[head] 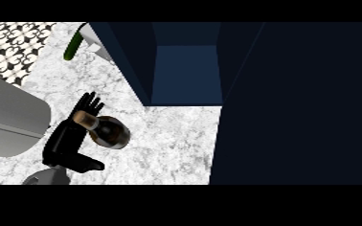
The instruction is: Pick up the wine, place it into the cabinet and close the cabinet
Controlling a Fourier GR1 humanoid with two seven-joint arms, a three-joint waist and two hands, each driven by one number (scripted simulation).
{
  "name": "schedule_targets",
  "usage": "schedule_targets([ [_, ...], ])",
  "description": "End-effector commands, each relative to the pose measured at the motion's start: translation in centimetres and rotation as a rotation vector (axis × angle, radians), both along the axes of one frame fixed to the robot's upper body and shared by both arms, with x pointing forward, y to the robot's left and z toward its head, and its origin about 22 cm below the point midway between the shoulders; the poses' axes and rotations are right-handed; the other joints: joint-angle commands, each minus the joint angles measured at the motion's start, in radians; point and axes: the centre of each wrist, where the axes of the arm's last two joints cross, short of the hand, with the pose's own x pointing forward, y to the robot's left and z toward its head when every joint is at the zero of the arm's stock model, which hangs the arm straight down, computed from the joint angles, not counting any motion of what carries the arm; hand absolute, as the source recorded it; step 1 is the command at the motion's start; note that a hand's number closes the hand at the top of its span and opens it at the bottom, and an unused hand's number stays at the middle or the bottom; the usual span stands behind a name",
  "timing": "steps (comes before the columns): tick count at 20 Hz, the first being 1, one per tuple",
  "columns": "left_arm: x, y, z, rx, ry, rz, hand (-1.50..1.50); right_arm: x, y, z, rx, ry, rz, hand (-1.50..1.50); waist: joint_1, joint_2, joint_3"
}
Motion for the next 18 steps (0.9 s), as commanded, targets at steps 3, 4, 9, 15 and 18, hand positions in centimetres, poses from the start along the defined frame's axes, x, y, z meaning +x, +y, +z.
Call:
schedule_targets([
  [3,-0.1,-0.2,-1.5,0.005,0.012,0.008,-1.5,-3.5,0.0,1.1,0.048,-0.041,0.009,-1.5,0.003,-0.001,0.0],
  [4,0.7,0.1,-1.5,-0.008,0.018,0.01,-1.5,-3.7,-0.5,1.1,0.036,-0.041,0.005,-1.5,0.001,0.0,0.0],
  [9,0.9,0.3,-2.4,0.003,0.023,-0.007,-1.5,-3.1,-1.5,1.9,0.01,-0.05,0.008,-1.5,0.001,0.0,0.0],
  [15,1.5,0.3,-3.3,-0.027,0.032,-0.035,-1.5,-3.1,-0.5,1.9,0.021,-0.059,0.008,-1.5,0.001,0.0,0.0],
  [18,-0.5,-1.8,-5.0,-0.043,0.039,-0.026,-1.5,-2.8,-0.3,1.8,0.035,-0.057,0.01,-1.5,0.005,-0.001,0.0],
])
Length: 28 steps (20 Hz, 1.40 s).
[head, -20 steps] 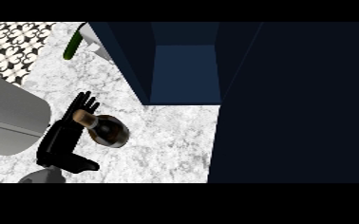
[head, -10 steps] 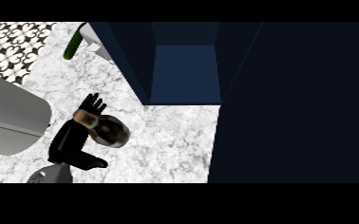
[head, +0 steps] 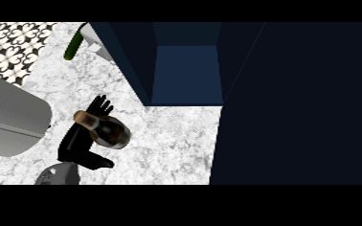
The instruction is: Pick up the wine, place it into the cabinet and close the cabinet
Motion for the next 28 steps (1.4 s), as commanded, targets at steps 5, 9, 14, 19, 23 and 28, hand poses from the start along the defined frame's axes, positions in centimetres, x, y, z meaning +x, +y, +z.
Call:
schedule_targets([
  [5,-0.2,-0.9,-0.4,-0.045,-0.007,0.011,-1.5,-2.8,-0.8,1.7,0.037,-0.059,0.017,-1.5,0.003,-0.001,0.0],
  [9,0.8,-0.7,-1.8,-0.114,-0.009,-0.066,1.5,-1.6,-0.4,1.1,0.027,-0.05,0.02,-1.5,-0.005,0.002,-0.001],
  [14,0.9,-3.2,-1.6,-0.055,-0.063,-0.138,1.5,-0.9,-0.9,0.9,0.026,-0.028,0.026,-1.5,0.0,0.001,0.0],
  [19,1.6,-2.6,-0.4,0.09,-0.193,-0.156,1.5,-2.6,-0.3,0.8,0.026,-0.055,0.023,-1.5,-0.007,0.0,-0.001],
  [23,0.0,-1.3,-0.3,0.078,-0.19,-0.019,1.5,-3.8,-1.0,0.8,0.03,-0.043,0.018,-1.5,0.001,-0.002,0.001],
  [28,0.6,1.5,1.2,0.086,-0.184,0.238,1.5,-1.6,-0.2,1.1,0.034,-0.035,0.015,-1.5,0.007,-0.002,0.0],
])
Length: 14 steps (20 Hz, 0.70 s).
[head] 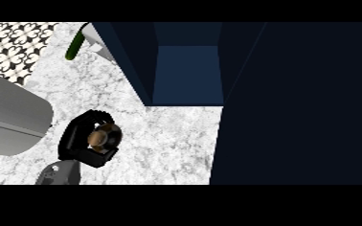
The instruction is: Pick up the wine, place it into the cabinet and close the cabinet
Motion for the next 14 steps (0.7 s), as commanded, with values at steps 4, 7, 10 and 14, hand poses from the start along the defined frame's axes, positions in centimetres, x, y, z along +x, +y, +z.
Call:
schedule_targets([
  [4,-2.2,2.0,1.6,0.047,-0.116,0.166,1.5,-3.7,-0.7,0.9,-0.004,-0.036,0.029,-1.5,0.001,-0.001,-0.001],
  [7,-1.5,1.1,3.6,0.06,-0.194,0.186,1.5,-3.7,-0.4,0.3,0.017,-0.035,0.027,-1.5,0.001,-0.001,-0.001],
  [10,-1.6,1.3,6.0,-0.047,-0.187,0.12,1.5,-2.7,-1.4,0.6,0.017,-0.005,0.024,-1.5,0.003,0.0,0.0],
  [14,-2.3,-0.2,8.7,-0.065,-0.17,0.076,1.5,-2.5,-0.3,0.3,0.033,-0.016,0.033,-1.5,0.006,0.0,-0.001],
])
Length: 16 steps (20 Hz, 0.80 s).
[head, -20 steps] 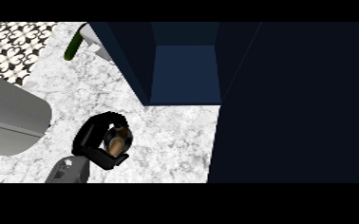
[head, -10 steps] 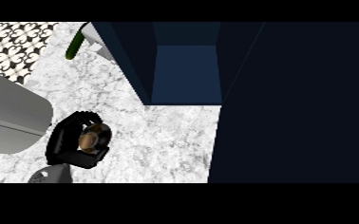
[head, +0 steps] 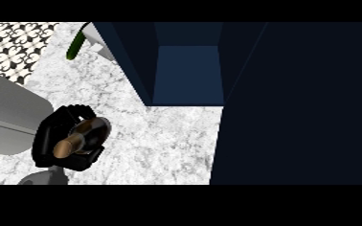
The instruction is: Pick up the wine, place it into the cabinet and close the cabinet
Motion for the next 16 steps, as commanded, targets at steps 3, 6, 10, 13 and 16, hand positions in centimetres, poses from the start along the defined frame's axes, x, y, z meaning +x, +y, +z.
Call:
schedule_targets([
  [3,0.2,-2.2,5.1,-0.03,0.03,-0.095,1.5,-2.2,0.4,0.7,0.042,-0.035,0.025,-1.5,0.0,0.0,-0.001],
  [6,-0.2,-5.8,6.9,-0.041,0.0,-0.103,1.5,-0.6,-0.2,0.8,0.026,-0.042,0.029,-1.5,0.0,0.002,0.0],
  [10,-0.6,-8.1,9.5,0.03,0.006,-0.1,1.5,-1.5,-0.8,1.7,0.031,-0.054,0.033,-1.5,-0.002,0.002,0.0],
  [13,1.6,-10.0,9.6,-0.016,0.06,-0.164,1.5,-1.8,-0.3,1.2,0.037,-0.055,0.011,-1.5,-0.009,0.003,-0.001],
  [16,1.5,-12.1,13.1,-0.025,0.001,-0.186,1.5,-1.9,-0.3,2.1,0.046,-0.048,0.025,-1.5,-0.008,0.002,-0.001],
])
